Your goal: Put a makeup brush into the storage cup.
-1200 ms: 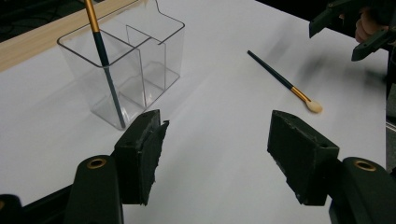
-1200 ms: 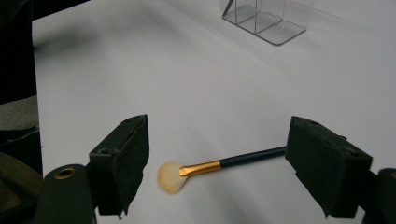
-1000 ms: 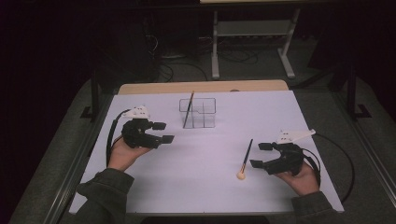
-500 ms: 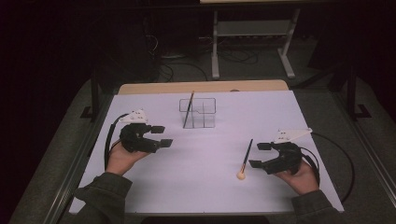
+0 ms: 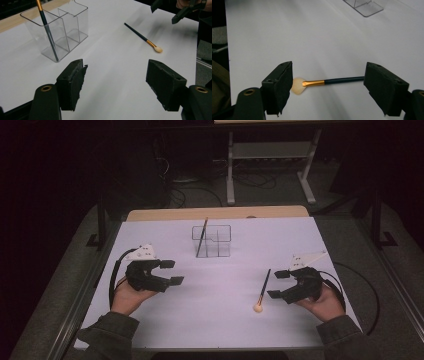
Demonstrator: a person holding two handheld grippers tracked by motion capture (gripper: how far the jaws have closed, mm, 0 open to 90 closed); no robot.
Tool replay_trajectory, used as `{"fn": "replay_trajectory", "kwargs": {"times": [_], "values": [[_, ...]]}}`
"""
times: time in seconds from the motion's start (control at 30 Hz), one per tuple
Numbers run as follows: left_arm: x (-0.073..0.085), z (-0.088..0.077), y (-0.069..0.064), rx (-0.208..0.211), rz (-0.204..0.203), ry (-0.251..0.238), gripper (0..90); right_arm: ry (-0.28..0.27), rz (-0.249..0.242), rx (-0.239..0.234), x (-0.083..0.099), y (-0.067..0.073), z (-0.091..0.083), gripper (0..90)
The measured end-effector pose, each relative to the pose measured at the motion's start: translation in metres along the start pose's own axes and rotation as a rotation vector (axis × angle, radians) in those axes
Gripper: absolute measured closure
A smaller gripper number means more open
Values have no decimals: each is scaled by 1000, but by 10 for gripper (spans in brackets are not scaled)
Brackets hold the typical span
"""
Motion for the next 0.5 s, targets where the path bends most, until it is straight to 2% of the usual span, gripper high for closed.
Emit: {"fn": "replay_trajectory", "kwargs": {"times": [0.2, 0.27, 0.5], "values": [[7, -5, -6, -12, -6, -7, 279, 49, -53, 1, -13, 0, 2, 238], [10, -7, -8, -17, -1, -4, 277, 74, -85, 4, -19, -1, 4, 241], [19, -9, -14, -26, -1, 2, 270, 118, -177, -25, -33, -2, 10, 257]]}}
Point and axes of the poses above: each handheld gripper's, and its own axes: z roughly forward along the jaws, x roughly out of its underside, y roughly to its left, the point moved 6 cm from there along z, roughly forward along the jaws, and after that the axes turned 11 degrees about z, right-handed, at the moved point
